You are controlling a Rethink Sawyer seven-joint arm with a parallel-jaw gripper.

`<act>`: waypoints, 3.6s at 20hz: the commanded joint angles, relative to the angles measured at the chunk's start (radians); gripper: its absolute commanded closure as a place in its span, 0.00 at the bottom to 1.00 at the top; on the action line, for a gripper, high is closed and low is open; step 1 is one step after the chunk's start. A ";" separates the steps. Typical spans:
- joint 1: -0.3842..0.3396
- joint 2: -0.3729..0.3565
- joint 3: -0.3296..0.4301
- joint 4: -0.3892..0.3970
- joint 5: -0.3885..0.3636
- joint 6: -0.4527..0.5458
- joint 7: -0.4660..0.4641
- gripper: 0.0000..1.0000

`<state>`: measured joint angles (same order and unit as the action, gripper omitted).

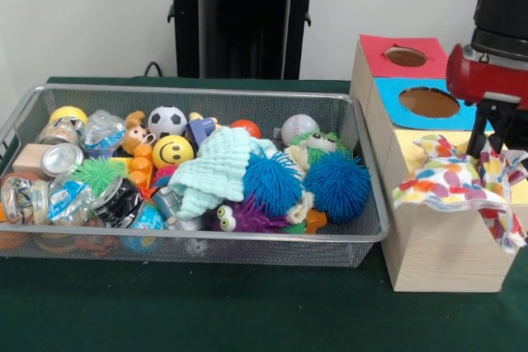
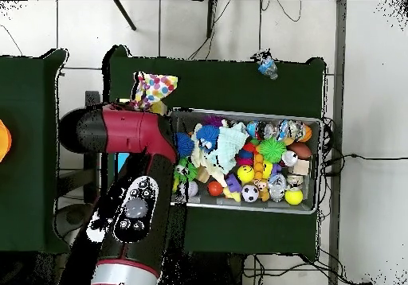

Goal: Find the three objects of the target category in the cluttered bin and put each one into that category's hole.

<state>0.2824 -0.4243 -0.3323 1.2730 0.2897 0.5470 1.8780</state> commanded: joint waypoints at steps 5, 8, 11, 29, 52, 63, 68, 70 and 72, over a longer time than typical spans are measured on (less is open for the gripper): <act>-0.051 0.069 0.103 0.134 0.005 -0.060 0.181 1.00; -0.085 0.103 0.124 0.135 -0.017 -0.114 0.143 1.00; -0.099 0.115 0.133 0.142 -0.029 -0.142 0.130 1.00; -0.067 0.095 0.132 0.226 -0.021 -0.132 0.168 1.00; -0.049 0.049 0.174 0.350 0.011 -0.163 0.186 1.00; -0.020 0.076 0.159 0.338 0.023 -0.183 0.209 1.00; -0.006 0.055 0.151 0.347 0.033 -0.144 0.215 1.00; 0.003 0.041 0.139 0.350 0.036 -0.118 0.217 1.00; 0.009 0.019 0.130 0.357 0.036 -0.080 0.213 1.00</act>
<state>0.2557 -0.4674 -0.3024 1.4612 0.3096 0.3203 1.8780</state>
